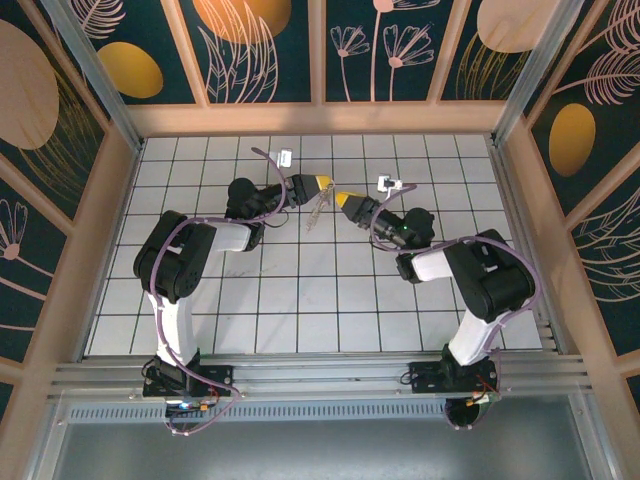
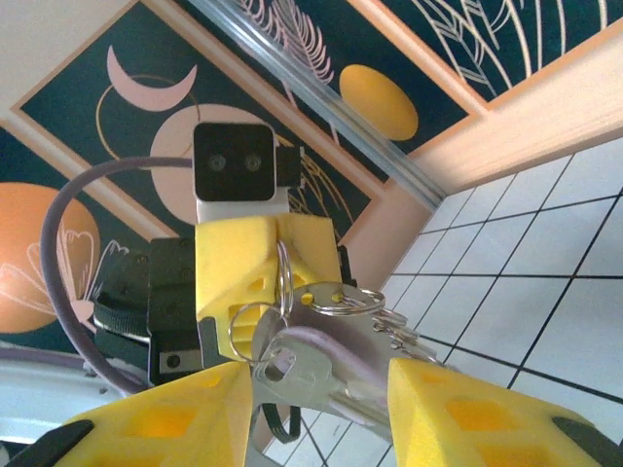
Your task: Put the keys on the keyring
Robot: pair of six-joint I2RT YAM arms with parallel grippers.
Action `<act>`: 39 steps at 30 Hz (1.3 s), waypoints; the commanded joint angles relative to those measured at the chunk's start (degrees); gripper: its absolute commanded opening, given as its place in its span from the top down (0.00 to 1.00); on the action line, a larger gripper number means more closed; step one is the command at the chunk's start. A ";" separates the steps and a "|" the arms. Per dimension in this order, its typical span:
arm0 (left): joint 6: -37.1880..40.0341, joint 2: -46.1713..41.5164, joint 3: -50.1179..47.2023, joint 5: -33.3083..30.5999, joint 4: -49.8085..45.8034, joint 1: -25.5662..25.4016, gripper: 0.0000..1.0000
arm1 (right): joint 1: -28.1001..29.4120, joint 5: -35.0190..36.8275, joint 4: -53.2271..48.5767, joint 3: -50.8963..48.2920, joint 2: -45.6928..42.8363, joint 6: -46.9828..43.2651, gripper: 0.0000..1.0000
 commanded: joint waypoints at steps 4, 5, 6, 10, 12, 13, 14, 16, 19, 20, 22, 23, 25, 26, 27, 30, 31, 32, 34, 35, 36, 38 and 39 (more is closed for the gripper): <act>-0.84 -0.84 1.00 -0.62 4.51 -0.27 1.00 | -0.16 -7.01 8.36 3.73 4.78 0.61 0.58; -0.82 -0.84 1.00 -0.69 4.51 -0.27 1.00 | -0.08 -7.51 9.06 4.15 5.41 0.82 0.58; -0.85 -0.84 1.13 -0.69 4.51 -0.27 1.00 | -0.07 -8.11 9.65 4.63 6.02 1.11 0.58; -0.95 -0.77 1.09 -0.69 4.51 -0.27 1.00 | 0.10 -10.09 12.08 6.23 8.34 2.91 0.60; -0.96 -0.75 1.09 -0.69 4.51 -0.28 1.00 | 0.31 -10.74 12.15 6.60 8.78 3.00 0.63; -0.81 -0.76 1.09 -0.69 4.51 -0.27 1.00 | 0.40 -11.00 12.35 6.61 8.99 2.99 0.65; -0.86 -0.76 1.09 -0.65 4.51 -0.27 1.00 | 0.51 -11.30 12.49 6.61 9.04 3.07 0.68; -0.87 -0.75 1.14 -0.69 4.46 -0.27 1.00 | 0.58 -11.93 12.65 6.61 9.24 3.08 0.76; -0.88 -0.79 1.18 -0.78 4.51 -0.32 1.00 | 0.76 -12.59 12.77 6.61 9.23 3.13 0.88; -0.86 -0.80 1.18 -0.78 4.51 -0.27 1.00 | 0.83 -12.71 12.76 6.53 9.19 3.10 0.90; -0.96 -0.82 1.09 -0.87 4.51 -0.29 1.00 | 0.85 -13.11 12.78 6.44 9.05 3.18 0.94; -0.97 -0.76 1.09 -0.87 4.57 -0.36 1.00 | 0.87 -13.08 12.74 6.47 9.05 3.21 0.95; -0.94 -0.90 1.11 -0.87 4.59 -0.37 1.00 | 0.98 -13.25 12.66 6.52 9.17 3.42 0.97; -0.93 -0.84 1.01 -0.89 4.59 -0.36 1.00 | 0.94 -13.45 12.65 6.46 9.13 3.59 0.97; -0.90 -1.00 1.00 -0.95 4.59 -0.34 1.00 | 0.90 -13.57 12.55 6.20 9.06 3.62 0.96; -0.91 -1.11 0.78 -1.15 4.68 -0.36 1.00 | 0.12 -13.29 12.21 4.57 7.99 3.61 0.78; -0.91 -1.13 0.69 -1.22 4.68 -0.36 1.00 | -0.32 -12.72 12.31 3.76 7.33 3.61 0.73; -0.94 -1.19 0.65 -1.29 4.68 -0.36 1.00 | -0.69 -12.35 12.32 2.87 6.61 3.68 0.72; -0.84 -1.19 0.56 -1.54 4.68 -0.36 1.00 | -1.78 -11.55 12.31 1.02 5.01 4.10 0.71; -0.85 -1.19 0.52 -1.72 4.68 -0.36 1.00 | -2.19 -11.13 11.99 0.33 3.93 4.31 0.71; -0.82 -1.24 0.47 -1.83 4.68 -0.34 1.00 | -2.55 -10.52 11.81 -0.57 2.91 4.56 0.70; -0.88 -1.18 0.49 -2.13 4.68 -0.36 1.00 | -3.01 -8.63 10.76 -1.68 0.94 5.05 0.70; -0.87 -1.08 0.47 -2.26 4.68 -0.36 1.00 | -3.05 -7.17 10.02 -2.08 -0.20 5.21 0.70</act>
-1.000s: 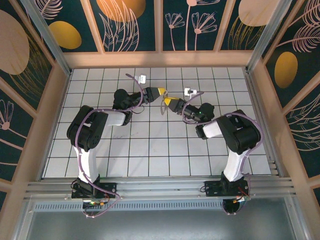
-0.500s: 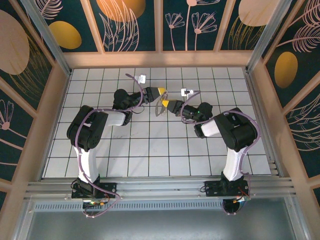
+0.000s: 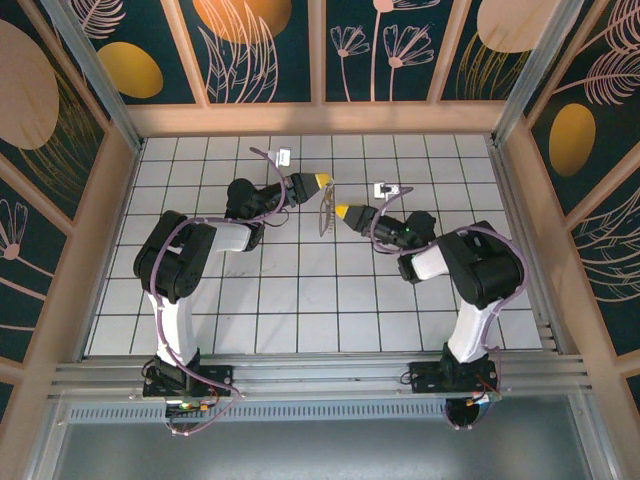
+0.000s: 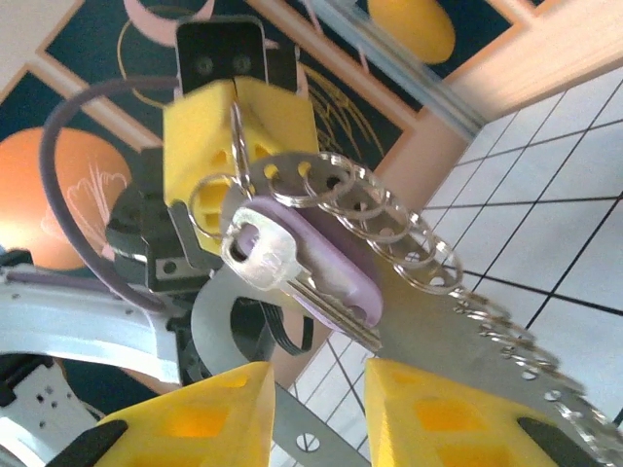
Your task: Put the keys on the keyring
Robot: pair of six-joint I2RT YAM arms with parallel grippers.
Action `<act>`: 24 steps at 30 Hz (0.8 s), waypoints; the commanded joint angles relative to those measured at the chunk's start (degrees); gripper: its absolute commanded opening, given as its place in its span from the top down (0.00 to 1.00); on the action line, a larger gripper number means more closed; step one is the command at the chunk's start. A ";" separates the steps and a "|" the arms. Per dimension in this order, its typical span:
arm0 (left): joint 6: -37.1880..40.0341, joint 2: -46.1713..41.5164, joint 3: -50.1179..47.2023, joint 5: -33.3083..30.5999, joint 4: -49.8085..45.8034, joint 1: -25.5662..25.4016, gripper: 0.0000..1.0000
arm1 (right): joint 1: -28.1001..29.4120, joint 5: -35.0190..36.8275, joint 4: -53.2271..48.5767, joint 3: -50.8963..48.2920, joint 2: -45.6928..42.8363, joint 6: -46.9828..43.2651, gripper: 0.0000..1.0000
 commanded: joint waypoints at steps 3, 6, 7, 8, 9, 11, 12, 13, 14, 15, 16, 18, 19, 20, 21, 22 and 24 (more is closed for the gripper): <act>-0.44 -1.19 0.14 -1.81 3.57 -0.36 1.00 | -0.33 9.86 -0.99 -1.35 -7.30 2.20 0.68; -0.43 -1.19 -0.43 -3.56 3.74 -0.36 1.00 | -0.03 16.17 -5.03 -0.63 -9.26 5.20 0.64; -0.39 -1.19 -0.60 -4.19 3.74 -0.36 1.00 | 0.17 17.90 -6.21 -0.16 -9.70 6.30 0.63; -0.41 -1.19 -0.71 -4.65 3.83 -0.36 1.00 | 0.38 19.43 -7.38 0.33 -9.96 7.23 0.61; -0.41 -1.20 -0.86 -5.14 3.92 -0.36 1.00 | 0.50 20.66 -8.33 0.89 -10.14 8.00 0.61; -0.61 -1.22 -1.18 -6.16 4.22 -0.38 1.00 | 0.72 22.83 -9.69 1.90 -10.34 9.18 0.61; -0.67 -1.18 -1.36 -6.66 4.42 -0.36 1.00 | 0.89 23.69 -10.48 2.43 -10.33 9.80 0.61; -0.79 -1.20 -1.53 -6.98 4.68 -0.38 1.00 | 0.94 23.95 -10.37 2.84 -10.11 10.07 0.61; -0.82 -1.23 -1.63 -7.28 4.95 -0.36 1.00 | 0.98 24.03 -10.61 3.56 -9.79 10.64 0.61; -0.94 -1.20 -1.72 -7.51 5.14 -0.36 1.00 | 1.09 24.05 -10.49 4.11 -9.33 11.27 0.61; -1.07 -1.12 -1.73 -7.75 5.32 -0.36 1.00 | 1.20 23.85 -9.97 4.58 -8.82 11.72 0.61; -1.22 -1.06 -1.73 -8.01 5.59 -0.45 1.00 | 1.52 23.36 -8.89 5.77 -7.51 13.11 0.61; -1.20 -1.04 -1.73 -8.13 5.63 -0.45 1.00 | 1.72 23.18 -8.59 6.30 -6.90 13.45 0.62; -1.40 -0.88 -1.73 -8.19 5.74 -0.45 1.00 | 2.09 23.09 -8.60 6.91 -6.39 13.83 0.62; -1.41 -0.76 -1.65 -8.28 5.92 -0.54 1.00 | 2.36 23.00 -8.68 7.53 -5.85 13.99 0.62; -1.46 -0.77 -1.59 -8.32 5.90 -0.54 1.00 | 2.67 22.99 -8.71 8.05 -5.43 14.08 0.62; -1.50 -0.67 -1.55 -8.40 6.03 -0.62 1.00 | 3.33 22.94 -8.92 9.14 -4.50 14.26 0.62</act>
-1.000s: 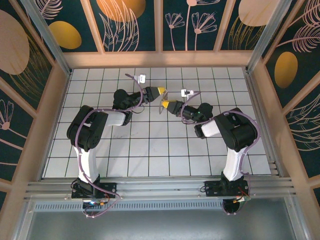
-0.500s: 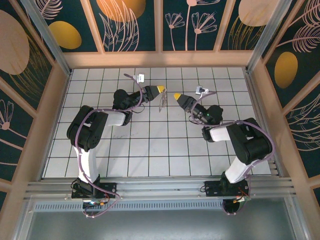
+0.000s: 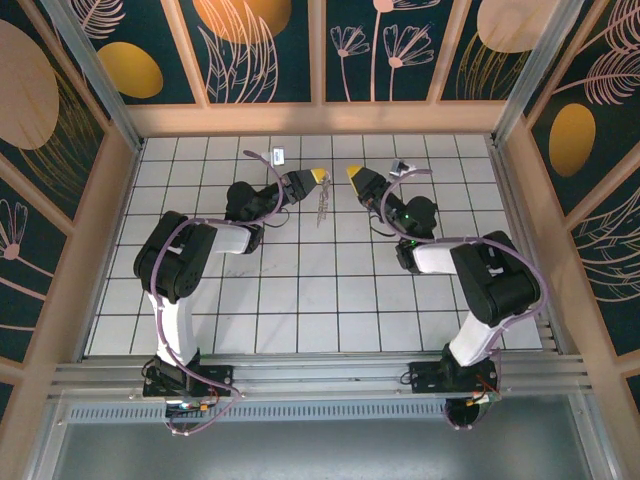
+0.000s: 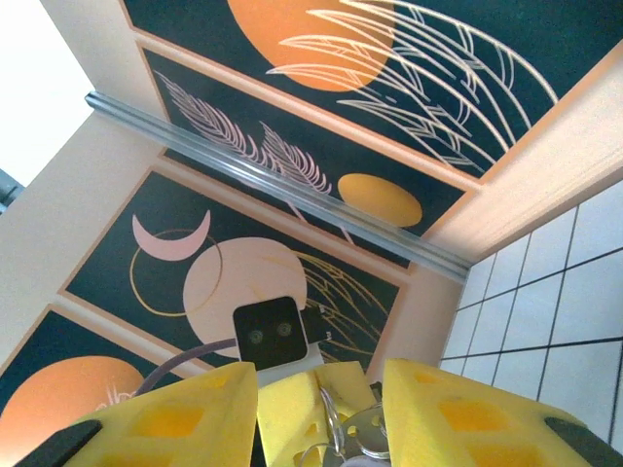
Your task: Put the keys on the keyring
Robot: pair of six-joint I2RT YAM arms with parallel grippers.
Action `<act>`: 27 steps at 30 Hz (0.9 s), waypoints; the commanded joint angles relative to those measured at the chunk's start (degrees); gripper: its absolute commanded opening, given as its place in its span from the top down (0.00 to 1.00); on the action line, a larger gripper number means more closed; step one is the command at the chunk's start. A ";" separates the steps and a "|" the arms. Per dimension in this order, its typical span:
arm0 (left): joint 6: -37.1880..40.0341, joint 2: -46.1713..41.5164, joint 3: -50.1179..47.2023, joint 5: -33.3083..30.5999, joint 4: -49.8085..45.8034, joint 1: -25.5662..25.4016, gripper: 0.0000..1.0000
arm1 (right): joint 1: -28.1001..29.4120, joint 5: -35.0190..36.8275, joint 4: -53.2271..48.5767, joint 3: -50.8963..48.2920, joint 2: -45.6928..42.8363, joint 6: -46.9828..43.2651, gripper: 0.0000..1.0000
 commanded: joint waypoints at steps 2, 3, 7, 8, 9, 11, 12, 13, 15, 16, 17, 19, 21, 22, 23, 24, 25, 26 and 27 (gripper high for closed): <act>-0.64 -0.66 0.02 -0.89 4.50 -0.56 1.00 | 1.72 0.48 1.63 3.08 2.47 1.74 0.62; -0.57 -0.68 0.04 -0.89 4.50 -0.56 1.00 | 2.02 0.47 1.80 3.39 2.77 1.74 0.62; -0.62 -0.67 0.05 -0.79 4.50 -0.55 1.00 | 3.11 0.22 1.80 4.36 3.82 1.52 0.64; -0.60 -0.69 0.05 -0.70 4.54 -0.56 1.00 | 3.36 0.22 1.86 4.53 4.02 1.49 0.64; -0.62 -0.60 0.05 -0.71 4.54 -0.56 1.00 | 3.52 0.14 1.86 4.76 4.20 1.47 0.64; -0.63 -0.58 0.04 -0.63 4.55 -0.56 1.00 | 3.94 0.03 2.01 4.97 4.55 1.34 0.64; -0.64 -0.58 0.05 -0.58 4.53 -0.56 1.00 | 4.05 -0.03 2.19 4.99 4.86 1.35 0.65; -0.69 -0.64 0.05 -0.62 4.57 -0.56 1.00 | 4.27 -0.08 2.21 4.99 5.03 1.47 0.66; -0.58 -0.66 0.05 -0.57 4.55 -0.56 1.00 | 4.49 -0.22 2.39 5.08 5.41 1.47 0.67; -0.64 -0.65 0.04 -0.61 4.51 -0.56 1.00 | 4.61 -0.30 2.52 5.08 5.52 1.47 0.68; -0.62 -0.67 0.05 -0.62 4.46 -0.56 1.00 | 4.69 -0.37 2.59 5.08 5.63 1.47 0.69; -0.63 -0.66 0.05 -0.58 4.50 -0.56 1.00 | 4.84 -0.61 2.70 5.03 5.79 1.38 0.69; -0.58 -0.66 0.04 -0.57 4.50 -0.56 1.00 | 4.97 -0.77 2.81 4.84 5.87 1.30 0.70; -0.61 -0.62 0.05 -0.58 4.50 -0.56 1.00 | 5.04 -0.74 2.83 4.81 6.02 1.29 0.70; -0.58 -0.57 0.13 -0.63 4.45 -0.56 1.00 | 5.06 -0.74 2.81 4.73 5.96 1.21 0.70; -0.65 -0.55 0.11 -0.56 4.50 -0.56 1.00 | 5.06 -0.84 2.83 4.73 6.00 1.21 0.72; -0.65 -0.50 0.09 -0.58 4.50 -0.57 1.00 | 5.07 -0.75 2.83 4.66 5.99 1.21 0.73; -0.59 -0.55 0.16 -0.55 4.44 -0.55 1.00 | 5.06 -0.76 2.91 4.73 6.05 1.13 0.74; -0.65 -0.49 0.22 -0.54 4.49 -0.56 1.00 | 5.11 -0.83 2.74 4.81 6.16 1.04 0.75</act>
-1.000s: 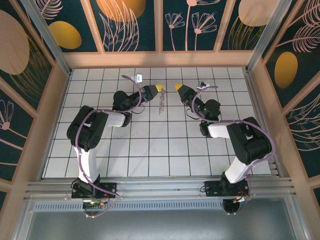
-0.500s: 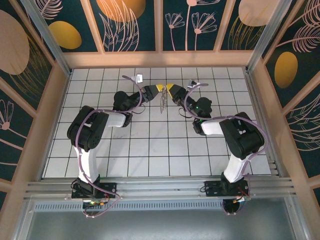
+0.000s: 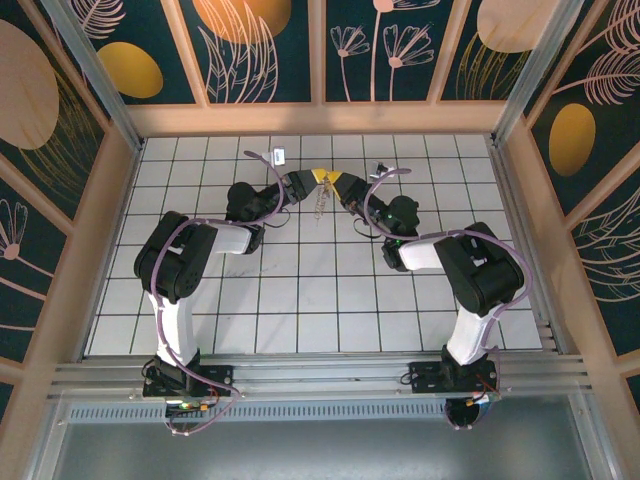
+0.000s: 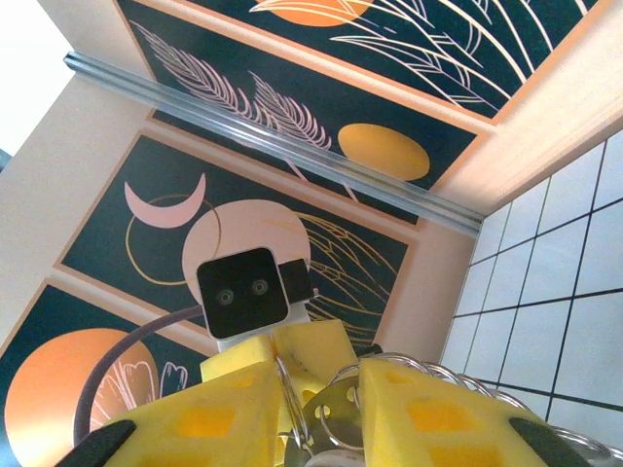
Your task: Put the keys on the keyring
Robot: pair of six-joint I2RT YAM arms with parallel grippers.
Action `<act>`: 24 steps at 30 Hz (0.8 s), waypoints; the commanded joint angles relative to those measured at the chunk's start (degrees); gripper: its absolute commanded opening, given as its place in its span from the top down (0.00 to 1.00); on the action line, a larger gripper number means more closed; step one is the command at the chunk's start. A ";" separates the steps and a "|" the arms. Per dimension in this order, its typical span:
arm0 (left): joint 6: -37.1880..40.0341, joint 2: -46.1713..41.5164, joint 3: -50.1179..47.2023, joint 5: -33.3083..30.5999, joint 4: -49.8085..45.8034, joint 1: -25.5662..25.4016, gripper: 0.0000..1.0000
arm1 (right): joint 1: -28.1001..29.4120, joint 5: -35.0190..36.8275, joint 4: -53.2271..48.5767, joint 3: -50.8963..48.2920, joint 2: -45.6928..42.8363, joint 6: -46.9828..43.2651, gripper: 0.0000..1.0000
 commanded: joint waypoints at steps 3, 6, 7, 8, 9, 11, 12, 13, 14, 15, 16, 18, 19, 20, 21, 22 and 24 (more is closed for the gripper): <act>-0.48 -0.43 0.22 -0.28 4.26 -0.30 1.00 | 0.52 -0.83 1.89 2.10 1.00 -0.38 0.77; -0.57 -0.46 0.33 -0.04 4.26 -0.39 1.00 | 0.52 -1.14 1.14 2.94 1.30 -0.76 0.78; -0.65 -0.41 0.35 -0.03 4.25 -0.39 1.00 | 0.52 -1.25 0.96 3.16 1.38 -0.86 0.79; -0.61 -0.35 0.40 -0.03 4.26 -0.39 1.00 | 0.52 -1.34 0.85 3.35 1.46 -0.94 0.80; -0.58 -0.31 0.40 0.07 4.26 -0.39 1.00 | 0.52 -1.40 0.71 3.49 1.55 -0.98 0.81; -0.59 -0.37 0.39 0.05 4.26 -0.39 1.00 | 0.44 -1.45 0.75 3.54 1.78 -1.11 0.86; -0.59 -0.36 0.38 0.06 4.26 -0.42 1.00 | 0.43 -1.51 0.66 3.61 1.72 -1.14 0.88; -0.65 -0.32 0.39 0.05 4.26 -0.42 1.00 | 0.43 -1.60 0.70 3.49 1.86 -1.16 0.90; -0.58 -0.38 0.40 0.06 4.25 -0.51 1.00 | 0.39 -1.71 0.81 3.44 1.86 -1.22 0.93; -0.53 -0.36 0.40 0.14 4.26 -0.47 1.00 | 0.26 -1.80 0.81 3.42 1.84 -1.28 0.95; -0.50 -0.45 0.40 0.14 4.25 -0.43 1.00 | 0.17 -1.95 0.75 3.30 1.75 -1.36 0.98; -0.50 -0.42 0.40 0.19 4.26 -0.47 1.00 | -0.09 -2.36 0.73 3.14 1.69 -1.62 1.00; -0.48 -0.42 0.40 0.20 4.21 -0.47 1.00 | -0.29 -2.61 0.52 3.08 1.67 -1.78 1.00; -0.48 -0.49 0.35 0.25 4.18 -0.47 1.00 | -0.58 -2.93 0.42 2.99 1.50 -2.00 1.00; -0.52 -0.49 0.39 0.25 4.15 -0.43 1.00 | -0.80 -3.26 0.24 2.92 1.49 -2.25 1.00; -0.52 -0.52 0.41 0.38 4.16 -0.47 1.00 | -1.10 -3.81 -0.15 2.97 1.31 -2.59 1.00; -0.59 -0.44 0.57 0.52 4.15 -0.47 1.00 | -1.63 -4.93 -1.05 3.12 1.25 -3.44 1.00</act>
